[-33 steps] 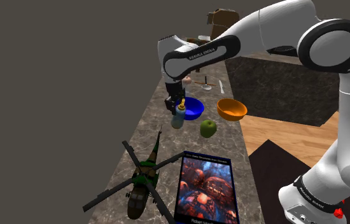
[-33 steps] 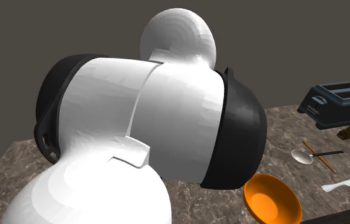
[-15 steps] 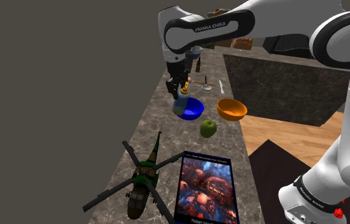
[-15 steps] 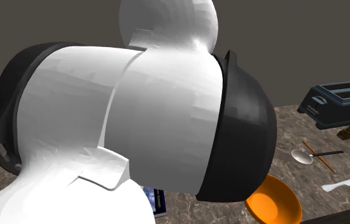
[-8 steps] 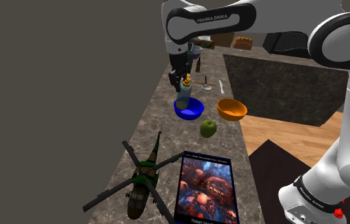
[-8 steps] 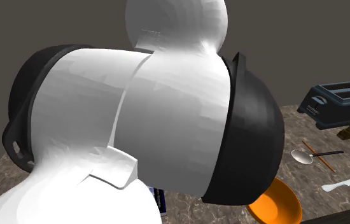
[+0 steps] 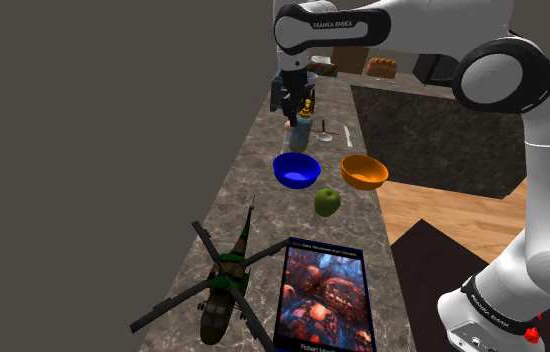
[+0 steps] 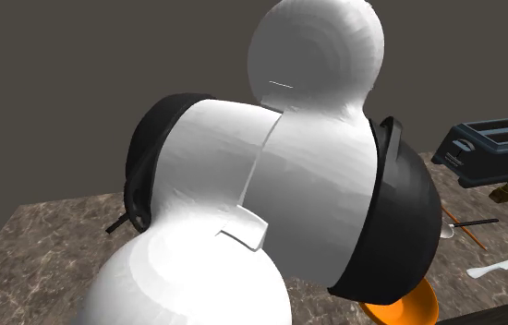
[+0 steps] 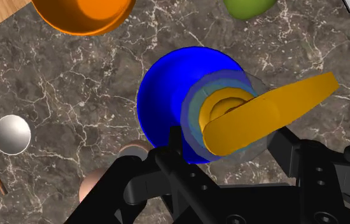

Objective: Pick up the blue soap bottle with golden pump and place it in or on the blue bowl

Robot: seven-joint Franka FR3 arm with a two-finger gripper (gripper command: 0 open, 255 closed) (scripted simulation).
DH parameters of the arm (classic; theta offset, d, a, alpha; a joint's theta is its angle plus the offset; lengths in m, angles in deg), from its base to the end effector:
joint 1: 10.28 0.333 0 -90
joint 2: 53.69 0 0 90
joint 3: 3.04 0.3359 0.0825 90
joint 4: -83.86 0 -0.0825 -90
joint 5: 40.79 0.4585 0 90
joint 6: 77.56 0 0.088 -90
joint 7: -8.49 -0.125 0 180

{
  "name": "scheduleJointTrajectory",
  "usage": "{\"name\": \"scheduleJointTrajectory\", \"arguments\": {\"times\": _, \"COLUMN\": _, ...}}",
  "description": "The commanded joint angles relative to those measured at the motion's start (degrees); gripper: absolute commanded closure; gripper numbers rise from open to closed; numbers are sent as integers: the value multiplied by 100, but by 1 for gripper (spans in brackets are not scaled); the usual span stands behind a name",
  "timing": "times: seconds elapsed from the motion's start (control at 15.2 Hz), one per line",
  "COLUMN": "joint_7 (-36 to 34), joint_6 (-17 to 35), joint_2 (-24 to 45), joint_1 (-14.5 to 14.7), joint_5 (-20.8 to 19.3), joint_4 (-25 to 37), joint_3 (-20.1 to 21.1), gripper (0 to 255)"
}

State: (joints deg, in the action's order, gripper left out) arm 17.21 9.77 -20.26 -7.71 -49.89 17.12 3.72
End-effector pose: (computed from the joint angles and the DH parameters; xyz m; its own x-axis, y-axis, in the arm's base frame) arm 0.7736 0.0848 0.4293 0.9280 0.2933 -0.2299 0.3138 -0.9478 0.0572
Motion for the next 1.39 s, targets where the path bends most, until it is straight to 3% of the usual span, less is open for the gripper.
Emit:
{"name": "scheduleJointTrajectory", "arguments": {"times": 0.0, "joint_7": 243, "joint_6": -246, "joint_2": 283, "joint_1": -120, "joint_5": -34, "joint_4": 555, "joint_3": -69, "gripper": 255}}
{"name": "scheduleJointTrajectory", "arguments": {"times": 1.12, "joint_7": 95, "joint_6": 1041, "joint_2": 362, "joint_1": -183, "joint_5": -59, "joint_4": -665, "joint_3": -73, "gripper": 255}}
{"name": "scheduleJointTrajectory", "arguments": {"times": 1.32, "joint_7": 95, "joint_6": 1041, "joint_2": 362, "joint_1": -183, "joint_5": -59, "joint_4": -665, "joint_3": -73, "gripper": 255}}
